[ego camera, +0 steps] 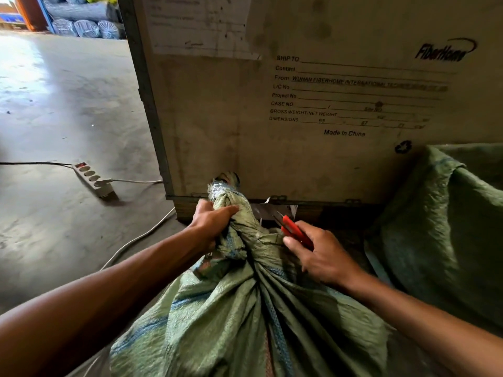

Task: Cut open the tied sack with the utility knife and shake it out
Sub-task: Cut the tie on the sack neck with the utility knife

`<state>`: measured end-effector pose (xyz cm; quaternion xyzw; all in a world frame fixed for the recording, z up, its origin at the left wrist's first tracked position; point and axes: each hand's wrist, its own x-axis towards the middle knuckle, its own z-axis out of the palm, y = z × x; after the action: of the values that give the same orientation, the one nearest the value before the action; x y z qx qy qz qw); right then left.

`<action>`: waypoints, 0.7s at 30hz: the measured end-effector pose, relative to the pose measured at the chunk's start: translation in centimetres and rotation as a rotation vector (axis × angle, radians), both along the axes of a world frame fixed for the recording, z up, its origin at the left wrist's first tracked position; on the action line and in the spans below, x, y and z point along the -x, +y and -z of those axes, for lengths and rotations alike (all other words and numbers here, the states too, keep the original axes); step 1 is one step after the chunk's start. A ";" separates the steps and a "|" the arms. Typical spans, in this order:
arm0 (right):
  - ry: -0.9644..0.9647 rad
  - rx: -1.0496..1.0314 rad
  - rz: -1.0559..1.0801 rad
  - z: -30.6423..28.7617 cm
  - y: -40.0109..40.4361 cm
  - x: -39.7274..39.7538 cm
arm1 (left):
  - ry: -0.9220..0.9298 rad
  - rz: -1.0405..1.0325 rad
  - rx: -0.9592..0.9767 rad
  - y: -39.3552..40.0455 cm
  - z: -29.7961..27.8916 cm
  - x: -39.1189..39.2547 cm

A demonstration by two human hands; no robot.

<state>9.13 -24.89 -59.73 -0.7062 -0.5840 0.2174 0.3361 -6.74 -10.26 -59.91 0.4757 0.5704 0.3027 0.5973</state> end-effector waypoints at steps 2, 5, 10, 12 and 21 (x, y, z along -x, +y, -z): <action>-0.139 -0.013 -0.057 -0.6 -0.1 -0.2 | -0.044 0.022 -0.003 0.0 -0.5 -0.2; -0.351 -0.020 -0.107 -0.9 -0.4 -0.5 | -0.088 0.059 0.013 -0.2 -1.5 0.0; -0.722 -0.068 -0.196 -0.2 -0.8 -2.0 | -0.071 0.095 0.019 -0.1 -2.1 0.8; -0.774 -0.063 -0.224 0.4 -0.8 -2.4 | -0.063 0.102 0.013 -0.1 -2.2 0.9; -0.793 -0.079 -0.223 0.5 -1.1 -2.8 | -0.093 0.089 0.039 0.1 -2.3 1.0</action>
<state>11.91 -25.99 -60.27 -0.6540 -0.7492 -0.0590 0.0865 -7.76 -10.16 -57.64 0.4742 0.5262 0.2865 0.6451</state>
